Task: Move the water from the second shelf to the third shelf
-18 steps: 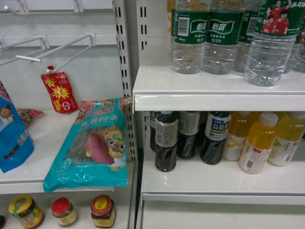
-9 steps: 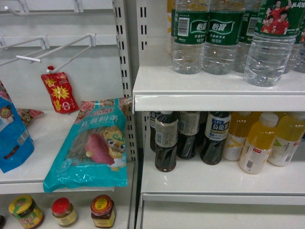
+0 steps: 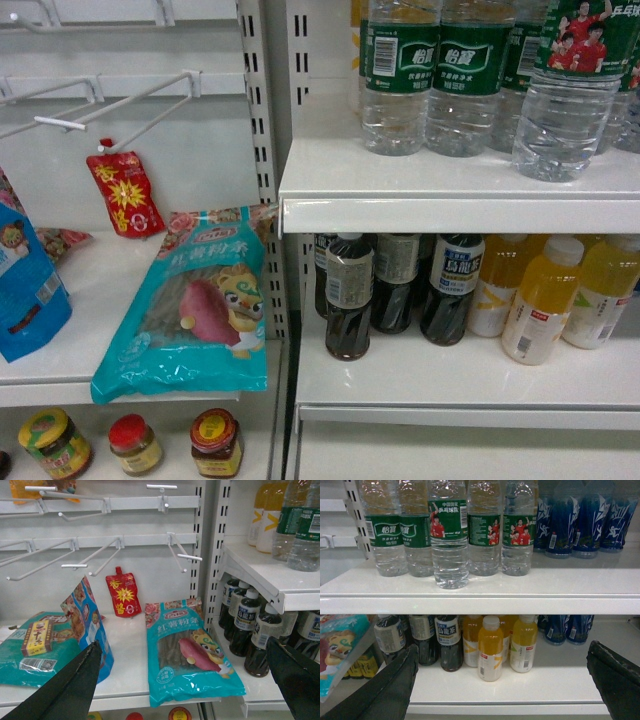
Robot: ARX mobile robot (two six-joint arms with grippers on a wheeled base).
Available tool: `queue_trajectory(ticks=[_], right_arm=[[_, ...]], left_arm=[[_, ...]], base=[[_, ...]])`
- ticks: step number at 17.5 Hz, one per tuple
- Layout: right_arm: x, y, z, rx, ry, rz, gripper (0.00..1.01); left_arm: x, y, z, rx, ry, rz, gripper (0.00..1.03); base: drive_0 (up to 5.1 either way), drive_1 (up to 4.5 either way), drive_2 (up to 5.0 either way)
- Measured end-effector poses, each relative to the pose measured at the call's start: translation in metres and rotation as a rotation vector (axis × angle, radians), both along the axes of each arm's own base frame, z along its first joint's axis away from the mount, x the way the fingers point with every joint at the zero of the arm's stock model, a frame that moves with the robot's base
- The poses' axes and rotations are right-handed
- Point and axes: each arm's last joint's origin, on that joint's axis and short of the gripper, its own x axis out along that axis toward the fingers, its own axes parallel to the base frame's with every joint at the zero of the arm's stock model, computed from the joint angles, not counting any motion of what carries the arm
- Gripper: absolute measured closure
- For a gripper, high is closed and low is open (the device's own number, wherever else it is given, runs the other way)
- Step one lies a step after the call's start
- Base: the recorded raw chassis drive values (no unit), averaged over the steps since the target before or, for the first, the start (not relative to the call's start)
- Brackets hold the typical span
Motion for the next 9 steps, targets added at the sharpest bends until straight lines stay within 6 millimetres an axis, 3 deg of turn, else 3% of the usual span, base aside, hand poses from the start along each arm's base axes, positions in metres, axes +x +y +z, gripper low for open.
queue_trajectory(ticks=[9], right_arm=[[0.0,0.0,0.0,0.0,0.0,0.0,0.03]], left_arm=[[0.0,0.0,0.0,0.0,0.0,0.0,0.05]], base=[[0.0,0.0,0.0]])
